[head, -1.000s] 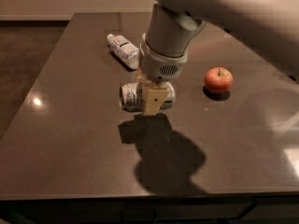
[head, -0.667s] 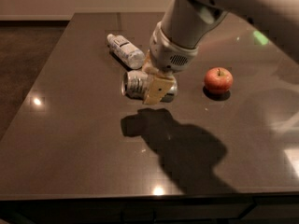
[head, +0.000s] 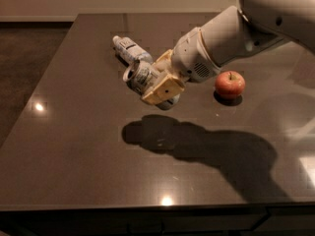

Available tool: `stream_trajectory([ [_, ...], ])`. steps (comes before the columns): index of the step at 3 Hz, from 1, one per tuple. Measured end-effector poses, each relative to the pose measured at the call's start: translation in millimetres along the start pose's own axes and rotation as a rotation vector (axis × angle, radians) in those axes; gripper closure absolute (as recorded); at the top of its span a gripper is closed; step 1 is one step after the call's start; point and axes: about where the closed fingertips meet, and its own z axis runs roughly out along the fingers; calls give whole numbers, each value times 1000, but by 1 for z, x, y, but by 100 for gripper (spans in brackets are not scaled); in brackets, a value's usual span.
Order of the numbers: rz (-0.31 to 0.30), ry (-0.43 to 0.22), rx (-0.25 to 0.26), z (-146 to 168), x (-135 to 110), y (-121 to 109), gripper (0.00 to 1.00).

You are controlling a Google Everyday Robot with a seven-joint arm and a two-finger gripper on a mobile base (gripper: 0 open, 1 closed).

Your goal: Place 7up can upright

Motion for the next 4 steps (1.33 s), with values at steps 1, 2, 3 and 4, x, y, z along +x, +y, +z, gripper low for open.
stream_trajectory([
  [1, 64, -133, 40, 1, -11, 10, 100],
  [2, 137, -270, 68, 16, -13, 20, 100],
  [3, 185, -339, 74, 29, -11, 20, 100],
  [4, 233, -437, 90, 39, -4, 13, 100],
])
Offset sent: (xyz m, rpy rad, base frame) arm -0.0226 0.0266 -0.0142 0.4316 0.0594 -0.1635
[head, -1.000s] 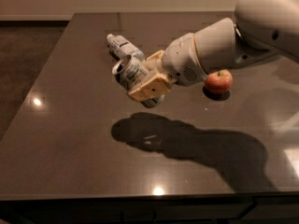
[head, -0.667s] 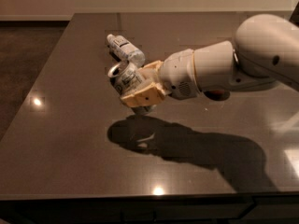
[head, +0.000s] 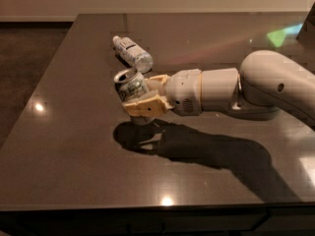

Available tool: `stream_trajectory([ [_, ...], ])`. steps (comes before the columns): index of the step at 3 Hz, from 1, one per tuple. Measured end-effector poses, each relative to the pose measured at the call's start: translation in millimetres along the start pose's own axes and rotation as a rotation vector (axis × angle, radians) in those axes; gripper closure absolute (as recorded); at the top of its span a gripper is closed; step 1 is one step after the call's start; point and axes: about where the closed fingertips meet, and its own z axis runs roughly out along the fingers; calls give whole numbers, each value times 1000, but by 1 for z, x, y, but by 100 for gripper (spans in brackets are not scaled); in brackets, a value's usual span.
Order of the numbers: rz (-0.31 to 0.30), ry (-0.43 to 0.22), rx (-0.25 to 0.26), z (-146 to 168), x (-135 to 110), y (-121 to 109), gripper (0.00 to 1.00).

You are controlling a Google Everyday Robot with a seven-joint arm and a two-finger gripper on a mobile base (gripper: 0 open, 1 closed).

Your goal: Place 7up can upright

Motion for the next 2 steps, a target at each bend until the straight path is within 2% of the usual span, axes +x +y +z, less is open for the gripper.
stream_trajectory([
  [1, 12, -92, -9, 5, 5, -7, 100],
  [2, -19, -173, -24, 9, 10, -11, 77],
])
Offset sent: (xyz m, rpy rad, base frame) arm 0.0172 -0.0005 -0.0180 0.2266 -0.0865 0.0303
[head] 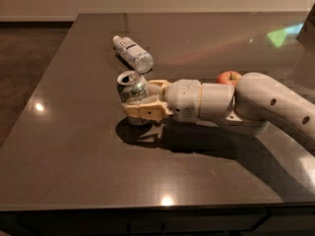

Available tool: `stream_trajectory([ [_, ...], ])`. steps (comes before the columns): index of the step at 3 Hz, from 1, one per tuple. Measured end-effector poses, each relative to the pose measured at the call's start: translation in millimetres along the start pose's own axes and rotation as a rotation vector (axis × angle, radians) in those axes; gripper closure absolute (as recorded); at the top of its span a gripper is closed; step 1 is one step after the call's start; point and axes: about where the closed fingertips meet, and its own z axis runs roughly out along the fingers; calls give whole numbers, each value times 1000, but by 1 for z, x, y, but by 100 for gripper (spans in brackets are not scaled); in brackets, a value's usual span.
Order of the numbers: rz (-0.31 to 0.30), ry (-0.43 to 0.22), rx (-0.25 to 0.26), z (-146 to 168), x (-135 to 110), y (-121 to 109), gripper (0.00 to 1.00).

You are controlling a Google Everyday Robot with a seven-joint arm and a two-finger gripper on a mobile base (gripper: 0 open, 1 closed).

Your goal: Place 7up can upright

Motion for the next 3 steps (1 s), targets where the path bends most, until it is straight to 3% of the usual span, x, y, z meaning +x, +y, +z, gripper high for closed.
stream_trajectory([
  [3, -44, -32, 0, -1, 2, 0, 7],
])
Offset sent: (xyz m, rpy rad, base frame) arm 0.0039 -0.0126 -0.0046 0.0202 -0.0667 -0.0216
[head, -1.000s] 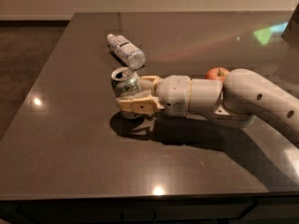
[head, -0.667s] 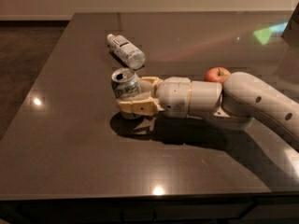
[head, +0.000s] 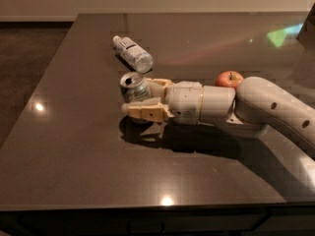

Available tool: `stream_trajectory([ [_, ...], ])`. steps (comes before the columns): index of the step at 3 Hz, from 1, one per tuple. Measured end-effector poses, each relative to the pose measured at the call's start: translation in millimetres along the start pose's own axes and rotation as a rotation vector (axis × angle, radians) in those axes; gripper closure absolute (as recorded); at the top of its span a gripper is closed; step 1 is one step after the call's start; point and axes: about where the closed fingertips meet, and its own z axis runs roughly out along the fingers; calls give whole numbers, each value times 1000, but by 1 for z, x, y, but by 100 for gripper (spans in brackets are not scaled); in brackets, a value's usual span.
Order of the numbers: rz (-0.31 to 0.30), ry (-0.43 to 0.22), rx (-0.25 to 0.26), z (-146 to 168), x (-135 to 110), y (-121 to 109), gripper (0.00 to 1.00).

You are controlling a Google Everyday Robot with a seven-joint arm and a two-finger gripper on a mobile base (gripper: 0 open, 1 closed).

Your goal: Place 7up can upright

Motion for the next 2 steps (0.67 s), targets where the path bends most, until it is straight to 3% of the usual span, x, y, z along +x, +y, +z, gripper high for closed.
stream_trajectory([
  [1, -1, 0, -3, 1, -1, 1, 0],
  [2, -1, 0, -3, 1, -1, 1, 0],
])
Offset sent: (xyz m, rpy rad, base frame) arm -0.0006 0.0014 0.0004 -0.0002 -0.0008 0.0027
